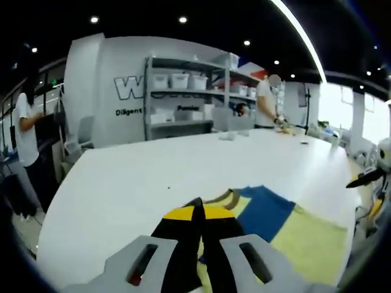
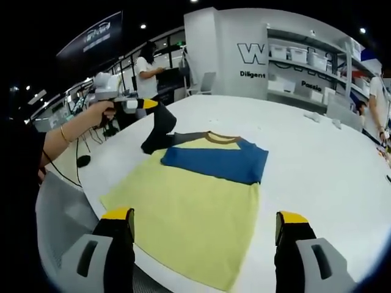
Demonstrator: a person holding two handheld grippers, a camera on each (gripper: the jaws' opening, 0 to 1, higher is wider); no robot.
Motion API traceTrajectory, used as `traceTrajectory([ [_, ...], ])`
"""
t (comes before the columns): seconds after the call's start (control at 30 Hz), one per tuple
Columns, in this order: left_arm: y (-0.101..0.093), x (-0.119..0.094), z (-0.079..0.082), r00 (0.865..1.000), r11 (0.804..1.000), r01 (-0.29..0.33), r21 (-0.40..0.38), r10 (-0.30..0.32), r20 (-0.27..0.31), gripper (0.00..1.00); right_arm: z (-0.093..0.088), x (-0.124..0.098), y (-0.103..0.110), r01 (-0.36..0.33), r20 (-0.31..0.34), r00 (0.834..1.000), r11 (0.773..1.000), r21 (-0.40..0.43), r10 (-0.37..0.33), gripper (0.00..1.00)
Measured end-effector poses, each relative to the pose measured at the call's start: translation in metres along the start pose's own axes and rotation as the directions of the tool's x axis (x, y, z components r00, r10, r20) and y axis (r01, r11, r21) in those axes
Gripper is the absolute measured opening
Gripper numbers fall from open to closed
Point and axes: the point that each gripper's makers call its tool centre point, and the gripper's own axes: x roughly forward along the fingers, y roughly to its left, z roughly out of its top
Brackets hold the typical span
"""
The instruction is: Fold the garment on the visible template until the final outline fits inside the template.
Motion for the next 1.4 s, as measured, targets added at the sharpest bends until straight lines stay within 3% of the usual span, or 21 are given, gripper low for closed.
traceTrajectory([
  [0.27,-0.043,0.019,0.014,0.997,0.998,0.069,0.007,-0.069,0.019,0.00,-0.003,0.002,0.000,0.001,-0.009,1.000,1.000,0.000,-0.001,0.95],
  [0.57,-0.098,0.039,0.013,0.987,0.984,0.158,0.081,-0.158,-0.006,0.00,-0.004,0.003,-0.004,0.004,-0.009,1.000,1.000,0.012,-0.003,0.95],
  [0.7,-0.124,0.050,0.007,0.980,0.973,0.199,0.113,-0.197,-0.028,0.00,-0.009,0.004,-0.006,0.007,-0.018,1.000,1.000,0.017,-0.007,0.95],
  [0.97,-0.153,0.063,0.004,0.970,0.959,0.243,0.147,-0.238,-0.049,0.00,-0.015,0.005,-0.007,0.008,-0.035,0.999,1.000,0.023,-0.008,0.95],
  [1.13,-0.165,0.072,-0.007,0.967,0.952,0.252,0.174,-0.240,-0.089,0.00,-0.018,0.004,-0.009,0.013,-0.046,0.999,1.000,0.020,-0.012,0.94],
  [1.4,-0.194,0.077,-0.032,0.946,0.925,0.315,0.212,-0.287,-0.153,0.00,-0.024,0.003,-0.011,0.020,-0.064,0.998,1.000,0.018,-0.019,0.94],
])
